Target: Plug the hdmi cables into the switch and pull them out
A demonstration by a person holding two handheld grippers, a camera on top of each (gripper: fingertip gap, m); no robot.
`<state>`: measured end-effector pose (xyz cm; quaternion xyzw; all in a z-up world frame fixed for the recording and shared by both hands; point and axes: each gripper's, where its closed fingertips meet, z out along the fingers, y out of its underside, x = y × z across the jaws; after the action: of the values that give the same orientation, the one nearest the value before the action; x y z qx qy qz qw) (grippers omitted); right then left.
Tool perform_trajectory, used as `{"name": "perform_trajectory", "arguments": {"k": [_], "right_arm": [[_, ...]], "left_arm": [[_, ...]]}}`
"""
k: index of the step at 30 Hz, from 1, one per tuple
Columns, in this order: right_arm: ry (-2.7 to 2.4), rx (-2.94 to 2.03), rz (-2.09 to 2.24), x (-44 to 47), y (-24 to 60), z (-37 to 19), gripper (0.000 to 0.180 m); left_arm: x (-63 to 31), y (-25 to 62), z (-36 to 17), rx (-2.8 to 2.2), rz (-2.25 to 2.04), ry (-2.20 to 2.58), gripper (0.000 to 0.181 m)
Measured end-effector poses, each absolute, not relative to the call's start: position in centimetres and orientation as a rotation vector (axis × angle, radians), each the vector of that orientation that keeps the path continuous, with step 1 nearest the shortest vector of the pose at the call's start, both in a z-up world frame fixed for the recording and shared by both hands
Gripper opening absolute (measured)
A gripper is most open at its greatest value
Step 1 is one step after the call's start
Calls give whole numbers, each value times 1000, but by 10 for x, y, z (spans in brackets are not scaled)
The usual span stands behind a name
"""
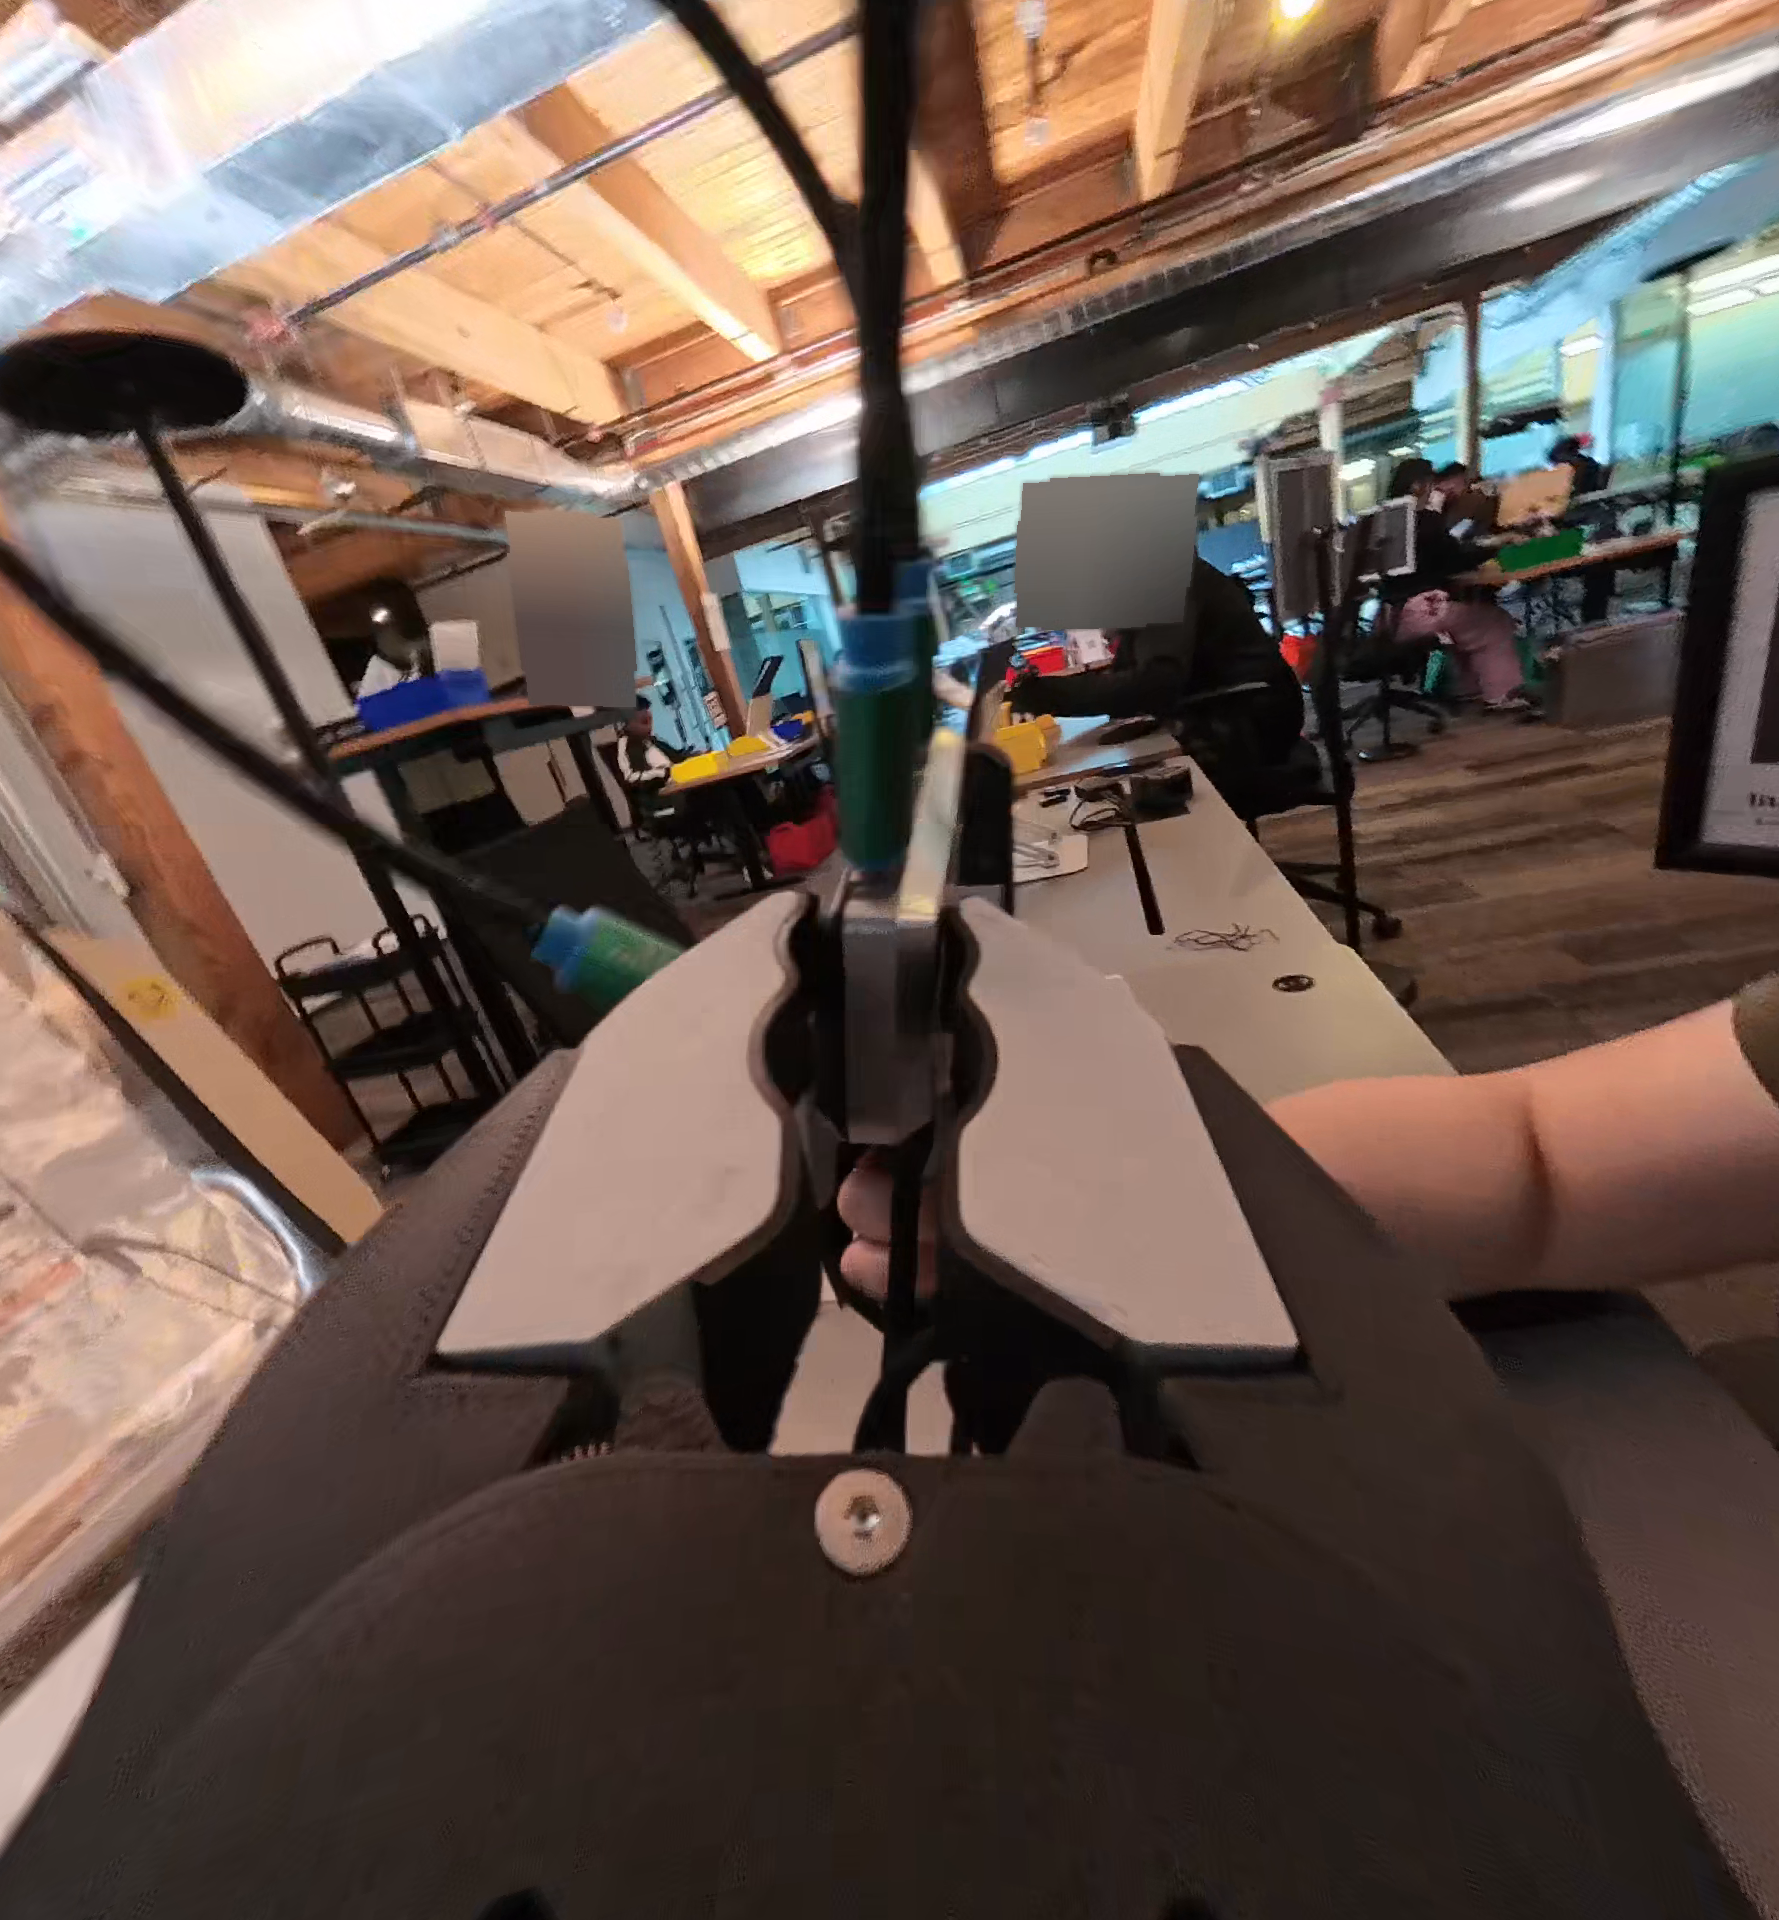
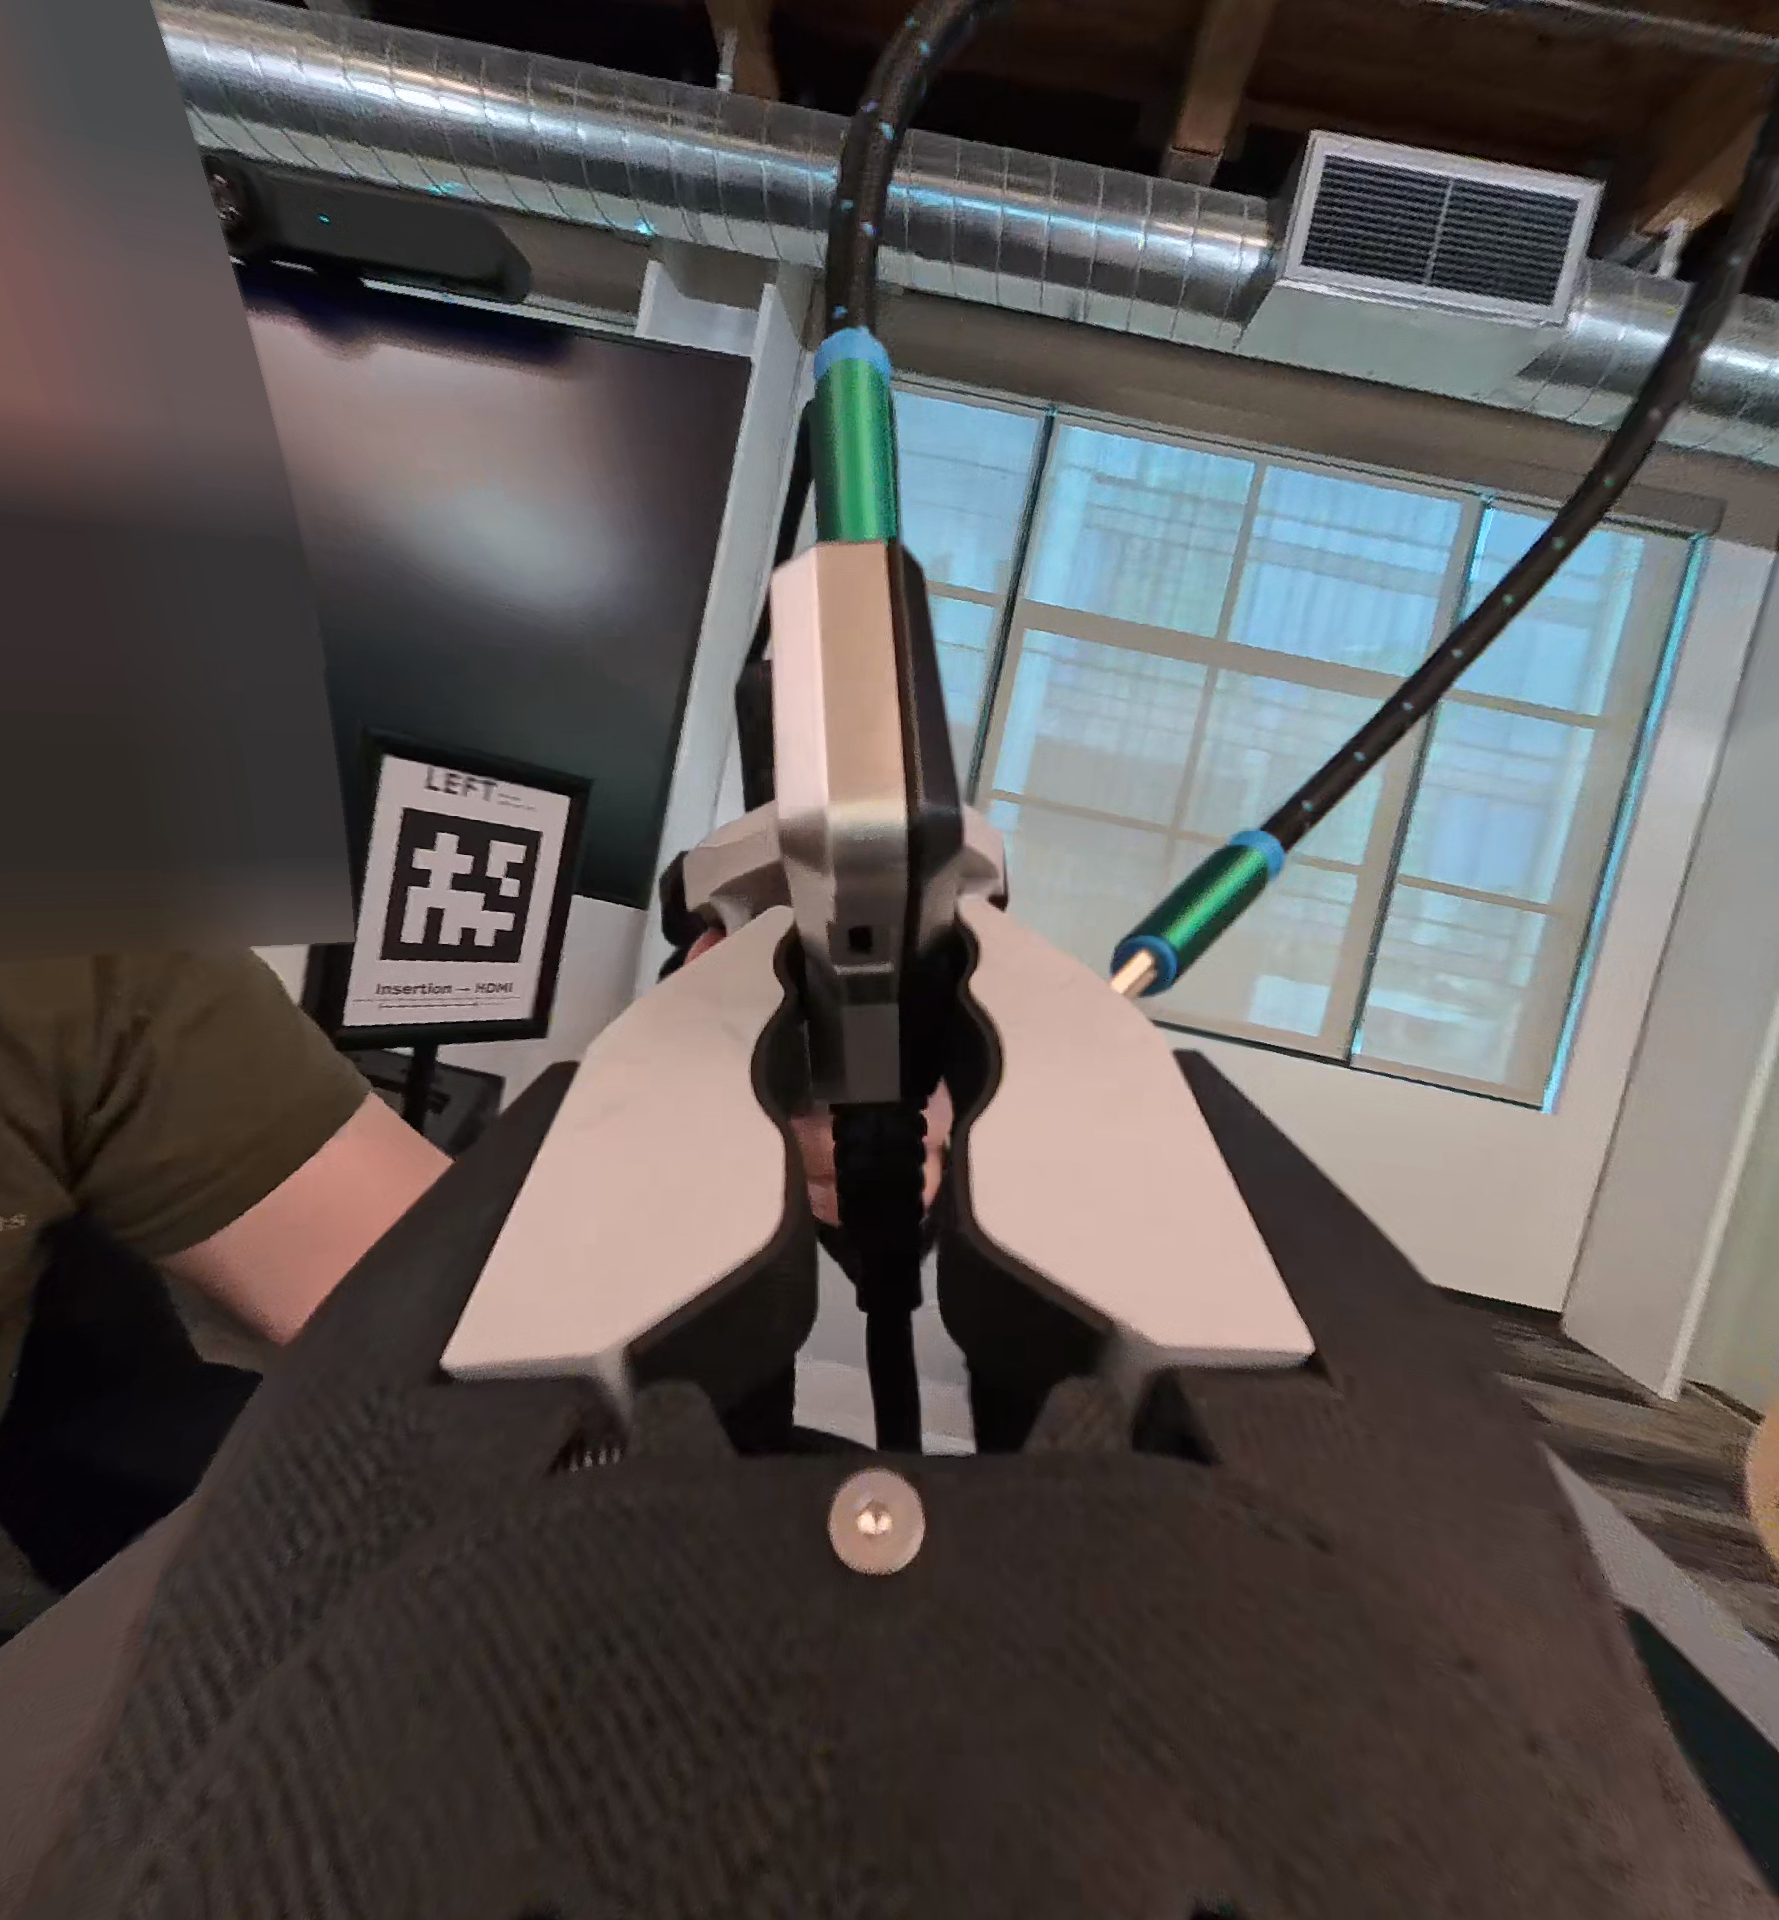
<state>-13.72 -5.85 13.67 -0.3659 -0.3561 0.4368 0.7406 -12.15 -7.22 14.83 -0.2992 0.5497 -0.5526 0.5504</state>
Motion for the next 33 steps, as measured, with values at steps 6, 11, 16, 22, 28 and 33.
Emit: {"name": "perform_trajectory", "arguments": {"k": [6,11,16,22,28,33], "right_arm": [[-733,-936,858,-124,-32,123,39],[-774,-965,746,-102,-40,135,36],[-962,-1050,695,-102,-52,118,26],[-1110,-1016,593,-109,-67,114,22],[-1083,-818,669,-110,-82,126,22],[-1033,-731,826,-113,-89,132,21]], "left_arm": [[-117,-52,133,-754,-1061,1366,19],[-119,-49,127,-730,-950,1423,19],[-115,-60,117,-699,-946,1500,19],[-117,-73,116,-676,-992,1548,19],[-118,-77,122,-659,-1032,1509,31],[-110,-85,113,-650,-1066,1539,32]]}}
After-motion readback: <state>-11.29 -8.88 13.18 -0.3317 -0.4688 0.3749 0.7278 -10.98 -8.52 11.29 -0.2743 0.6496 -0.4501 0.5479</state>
